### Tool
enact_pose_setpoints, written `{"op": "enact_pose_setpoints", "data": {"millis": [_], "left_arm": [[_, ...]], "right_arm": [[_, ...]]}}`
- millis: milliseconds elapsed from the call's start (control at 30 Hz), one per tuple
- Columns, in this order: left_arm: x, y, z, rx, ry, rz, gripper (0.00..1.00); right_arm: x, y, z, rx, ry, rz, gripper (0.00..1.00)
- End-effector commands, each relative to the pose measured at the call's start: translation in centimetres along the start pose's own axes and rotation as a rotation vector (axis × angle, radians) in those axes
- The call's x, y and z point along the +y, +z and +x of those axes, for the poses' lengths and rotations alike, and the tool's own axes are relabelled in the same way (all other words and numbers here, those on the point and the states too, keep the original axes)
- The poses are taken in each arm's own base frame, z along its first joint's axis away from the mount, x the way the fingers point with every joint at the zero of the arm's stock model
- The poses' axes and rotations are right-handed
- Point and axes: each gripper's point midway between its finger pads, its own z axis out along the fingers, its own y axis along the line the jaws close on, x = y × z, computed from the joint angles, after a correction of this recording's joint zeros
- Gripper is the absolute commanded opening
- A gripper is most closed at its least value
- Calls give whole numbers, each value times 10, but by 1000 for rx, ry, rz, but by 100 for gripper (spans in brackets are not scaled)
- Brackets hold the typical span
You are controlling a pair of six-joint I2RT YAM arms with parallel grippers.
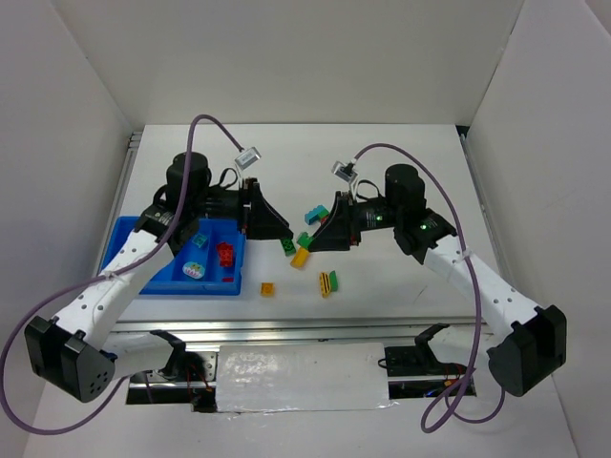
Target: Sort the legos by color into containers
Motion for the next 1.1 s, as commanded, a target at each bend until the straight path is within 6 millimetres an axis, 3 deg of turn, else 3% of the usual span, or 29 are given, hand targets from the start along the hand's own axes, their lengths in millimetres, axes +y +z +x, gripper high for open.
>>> {"op": "enact_pose_setpoints", "data": {"millis": [0,333,433,633,733,800,833,867,900,933,967,1067], "left_arm": [[-32,5,-3,27,77,125,93],[-39,19,9,80,76,135,87],[-42,20,7,71,86,141,80],[-45,22,5,70,93,151,55],[-47,22,3,66,100,153,37],[-47,22,2,67,106,147,17],[-46,23,1,65,110,137,9],[-41,22,5,81,78,108,0],[-36,22,-2,59,113,63,0],[-32,21,-2,55,116,30,0],[-29,19,-2,56,119,-4,0],[12,3,-24,-53,109,-291,0]], "right_arm": [[28,-2,-12,-29,-103,-85,0],[33,-2,-14,-38,-106,-96,0],[32,1,-12,-31,-100,-92,0],[32,4,-7,-20,-95,-91,0],[31,6,-5,-13,-87,-88,0],[32,6,-4,-14,-88,-89,0],[32,6,-4,-17,-84,-89,9],[33,5,-4,-21,-90,-92,30],[31,6,-3,-26,-81,-81,81],[31,5,-3,-33,-84,-72,99],[28,5,-3,-42,-78,-54,100],[0,1,0,-76,-28,77,100]]}}
